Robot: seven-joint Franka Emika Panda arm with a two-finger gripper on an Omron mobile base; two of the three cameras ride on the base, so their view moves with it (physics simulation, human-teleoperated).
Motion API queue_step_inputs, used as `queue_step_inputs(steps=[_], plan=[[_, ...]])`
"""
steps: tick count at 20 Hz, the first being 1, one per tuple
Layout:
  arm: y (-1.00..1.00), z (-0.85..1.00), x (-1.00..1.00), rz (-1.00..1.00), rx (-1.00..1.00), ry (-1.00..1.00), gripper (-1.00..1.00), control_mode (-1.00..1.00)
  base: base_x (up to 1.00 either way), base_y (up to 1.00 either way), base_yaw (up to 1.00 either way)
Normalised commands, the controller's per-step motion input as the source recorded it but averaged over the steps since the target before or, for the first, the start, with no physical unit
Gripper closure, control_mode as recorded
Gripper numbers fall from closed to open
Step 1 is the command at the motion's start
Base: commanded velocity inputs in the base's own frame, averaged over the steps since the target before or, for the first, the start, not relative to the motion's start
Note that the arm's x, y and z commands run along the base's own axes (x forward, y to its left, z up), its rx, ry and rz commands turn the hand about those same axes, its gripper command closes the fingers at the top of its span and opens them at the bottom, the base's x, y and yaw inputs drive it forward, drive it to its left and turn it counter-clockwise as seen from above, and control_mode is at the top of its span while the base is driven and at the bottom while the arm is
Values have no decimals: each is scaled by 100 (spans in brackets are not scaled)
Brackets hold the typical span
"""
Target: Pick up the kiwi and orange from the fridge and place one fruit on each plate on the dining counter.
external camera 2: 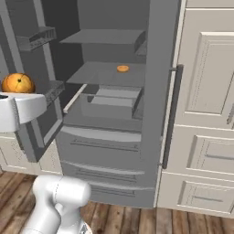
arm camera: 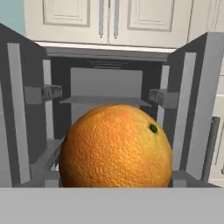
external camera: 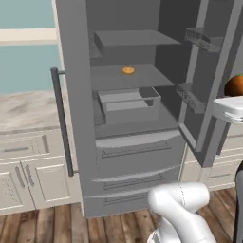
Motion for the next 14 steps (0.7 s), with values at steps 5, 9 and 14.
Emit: queue_step_inputs(steps=[5,9,14], plan=[[0,0,0,0,0,0,100,100,-100,6,0],[0,0,0,0,0,0,100,100,-100,10,0],[0,0,0,0,0,0,100,100,-100,13,0]])
